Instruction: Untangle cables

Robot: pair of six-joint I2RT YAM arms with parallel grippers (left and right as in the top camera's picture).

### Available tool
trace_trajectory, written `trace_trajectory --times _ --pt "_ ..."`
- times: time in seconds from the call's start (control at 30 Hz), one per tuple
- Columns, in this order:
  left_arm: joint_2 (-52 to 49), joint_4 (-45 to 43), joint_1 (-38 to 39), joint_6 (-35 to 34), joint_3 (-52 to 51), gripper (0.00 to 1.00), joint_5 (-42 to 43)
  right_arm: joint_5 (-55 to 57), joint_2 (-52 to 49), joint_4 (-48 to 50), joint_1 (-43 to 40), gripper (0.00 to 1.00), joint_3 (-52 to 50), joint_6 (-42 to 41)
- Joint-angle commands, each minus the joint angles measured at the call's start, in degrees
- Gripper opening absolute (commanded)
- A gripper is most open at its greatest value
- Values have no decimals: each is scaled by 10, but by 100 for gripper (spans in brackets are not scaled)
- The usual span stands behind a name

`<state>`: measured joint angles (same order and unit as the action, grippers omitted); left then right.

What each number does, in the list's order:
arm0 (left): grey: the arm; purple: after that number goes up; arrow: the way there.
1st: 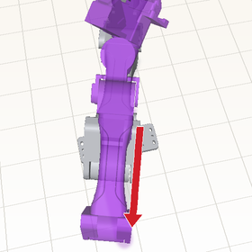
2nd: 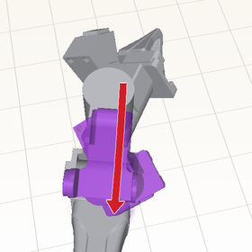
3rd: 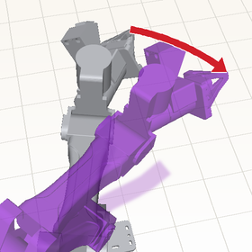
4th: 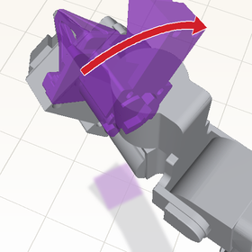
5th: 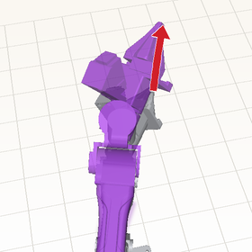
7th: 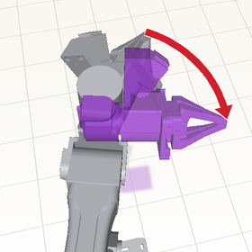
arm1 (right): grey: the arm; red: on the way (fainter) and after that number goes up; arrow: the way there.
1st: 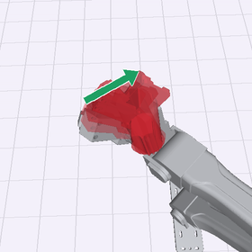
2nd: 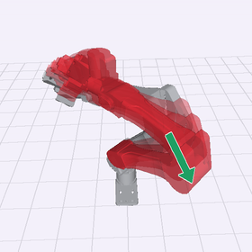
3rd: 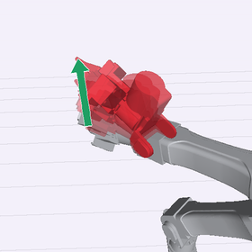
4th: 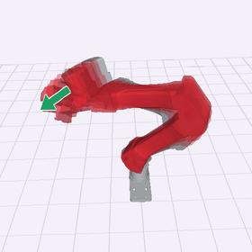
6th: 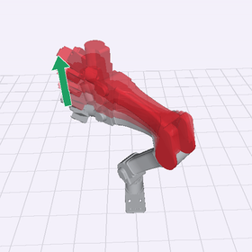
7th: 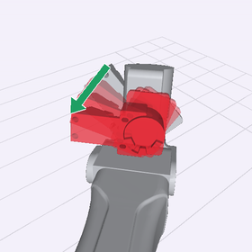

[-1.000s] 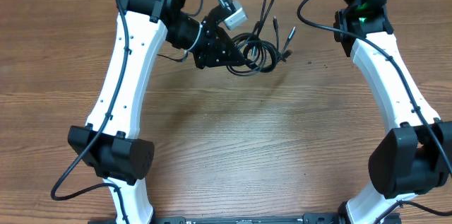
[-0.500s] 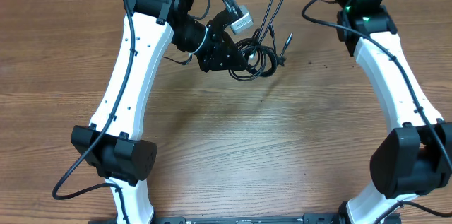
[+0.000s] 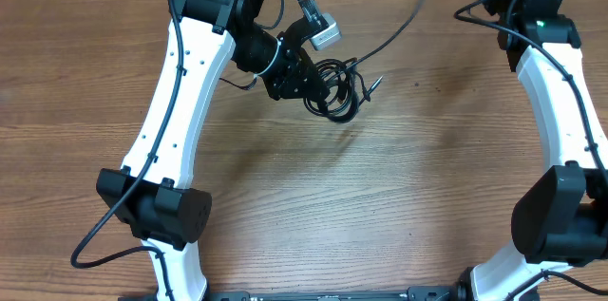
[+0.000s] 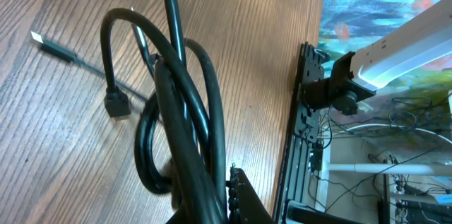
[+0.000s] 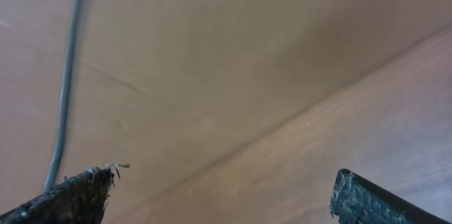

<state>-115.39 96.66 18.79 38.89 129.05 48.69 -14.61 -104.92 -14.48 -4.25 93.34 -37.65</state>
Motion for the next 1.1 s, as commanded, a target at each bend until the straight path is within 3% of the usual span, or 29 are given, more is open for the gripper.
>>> trace_trajectory --times 0.0,0.23,0.37,0.4,0.57,0.67,0.77,0.93,1.07 --pt "13 1 4 -8 4 4 18 -43 24 -57 5 100 13 2" --pt "13 0 3 -34 4 4 39 -99 24 -252 5 100 13 6" --pt "13 -15 0 -81 4 4 33 -160 24 -361 5 100 13 121" --pt "13 -38 -8 -144 4 4 32 -162 24 -391 8 100 13 150" --pt "13 -106 -49 -320 4 4 32 -185 28 -440 38 100 13 231" --pt "13 -134 -72 -393 4 4 28 -192 32 -446 69 100 13 264" --pt "13 -142 -92 -480 4 4 -24 -191 33 -443 113 100 13 278" --pt "13 -119 -118 -685 4 5 -160 -189 33 -411 195 100 13 277" --pt "13 -94 -121 -773 4 4 -211 -189 33 -379 255 100 13 304"
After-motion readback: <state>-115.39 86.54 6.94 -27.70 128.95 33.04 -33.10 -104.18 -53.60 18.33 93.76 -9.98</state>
